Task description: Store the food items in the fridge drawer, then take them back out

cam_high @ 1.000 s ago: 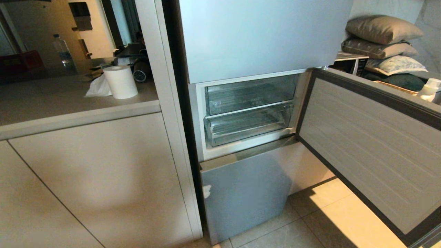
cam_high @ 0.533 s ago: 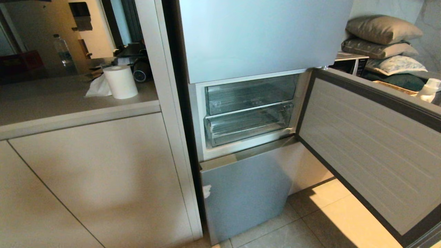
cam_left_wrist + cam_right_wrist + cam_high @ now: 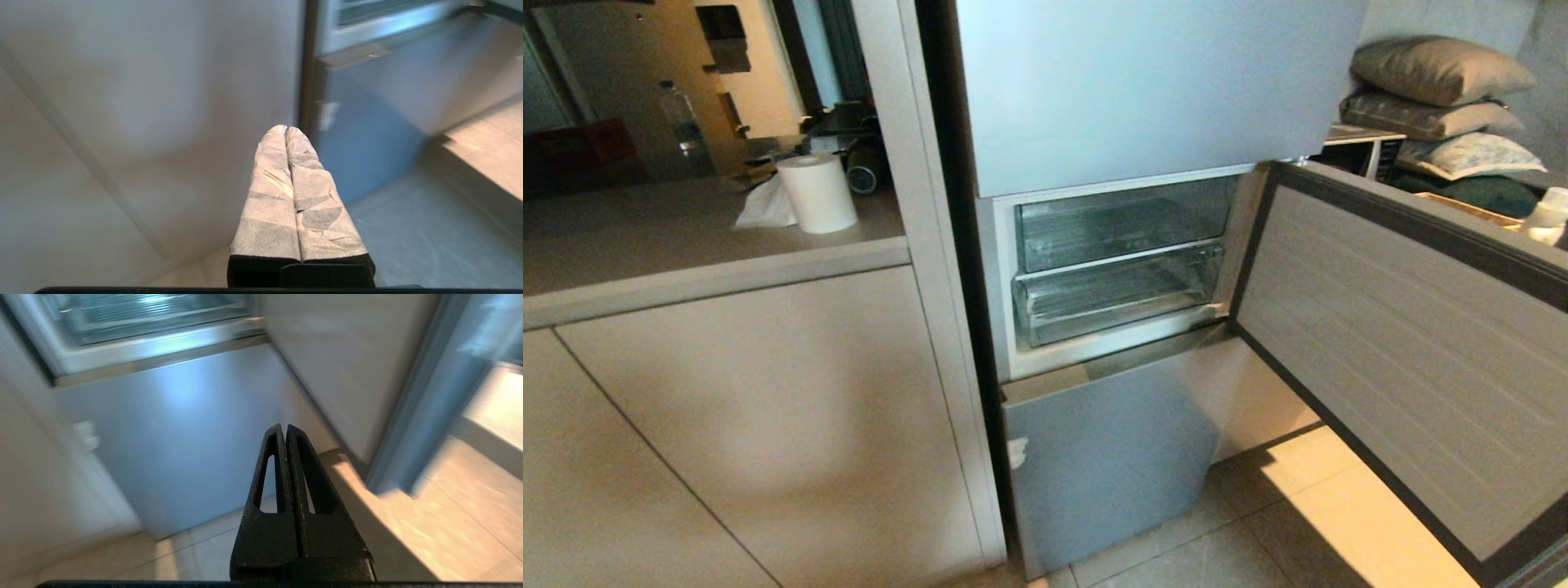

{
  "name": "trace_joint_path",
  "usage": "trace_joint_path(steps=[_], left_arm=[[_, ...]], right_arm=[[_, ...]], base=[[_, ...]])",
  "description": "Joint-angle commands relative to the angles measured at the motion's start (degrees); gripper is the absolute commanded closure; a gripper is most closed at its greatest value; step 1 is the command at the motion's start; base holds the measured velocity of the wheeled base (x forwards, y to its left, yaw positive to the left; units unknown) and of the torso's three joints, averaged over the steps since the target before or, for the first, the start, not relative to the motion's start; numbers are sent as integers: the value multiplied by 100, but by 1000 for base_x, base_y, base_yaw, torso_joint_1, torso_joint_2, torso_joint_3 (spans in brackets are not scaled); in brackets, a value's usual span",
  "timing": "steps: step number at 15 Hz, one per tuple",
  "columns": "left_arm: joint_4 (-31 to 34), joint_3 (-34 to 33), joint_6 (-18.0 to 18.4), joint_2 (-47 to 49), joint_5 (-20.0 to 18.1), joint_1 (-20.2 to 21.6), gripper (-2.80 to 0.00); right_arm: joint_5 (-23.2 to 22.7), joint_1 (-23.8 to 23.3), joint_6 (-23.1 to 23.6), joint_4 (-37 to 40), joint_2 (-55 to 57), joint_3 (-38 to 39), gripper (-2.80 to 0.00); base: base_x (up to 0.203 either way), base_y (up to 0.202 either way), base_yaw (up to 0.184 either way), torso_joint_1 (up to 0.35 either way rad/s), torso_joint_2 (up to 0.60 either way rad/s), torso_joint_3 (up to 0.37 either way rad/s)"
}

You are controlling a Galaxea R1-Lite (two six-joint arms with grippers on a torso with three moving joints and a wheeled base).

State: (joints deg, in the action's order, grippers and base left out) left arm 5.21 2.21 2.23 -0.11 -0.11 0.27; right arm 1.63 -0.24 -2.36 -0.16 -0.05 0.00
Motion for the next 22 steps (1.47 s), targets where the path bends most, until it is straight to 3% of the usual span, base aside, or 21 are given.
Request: trace_joint_path(steps=[1, 3, 13, 22], left_arm=[[-2, -3, -11, 2, 20, 6, 0], [-5, -1, -215, 2, 37, 0, 0], [-4, -1, -212, 2, 37, 0, 0], [-11, -1, -214, 2, 37, 4, 0]], right_arm=[[4, -2, -10, -2, 5, 0, 0], [4, -2, -10, -2, 5, 0, 0], [4, -2, -10, -2, 5, 0, 0], [4, -2, -10, -2, 5, 0, 0]], base=[[4, -8, 139, 3, 7, 2], [0, -6, 175, 2, 2, 4], [1, -7, 165, 1, 2, 3], [0, 0, 6, -128, 265, 131]])
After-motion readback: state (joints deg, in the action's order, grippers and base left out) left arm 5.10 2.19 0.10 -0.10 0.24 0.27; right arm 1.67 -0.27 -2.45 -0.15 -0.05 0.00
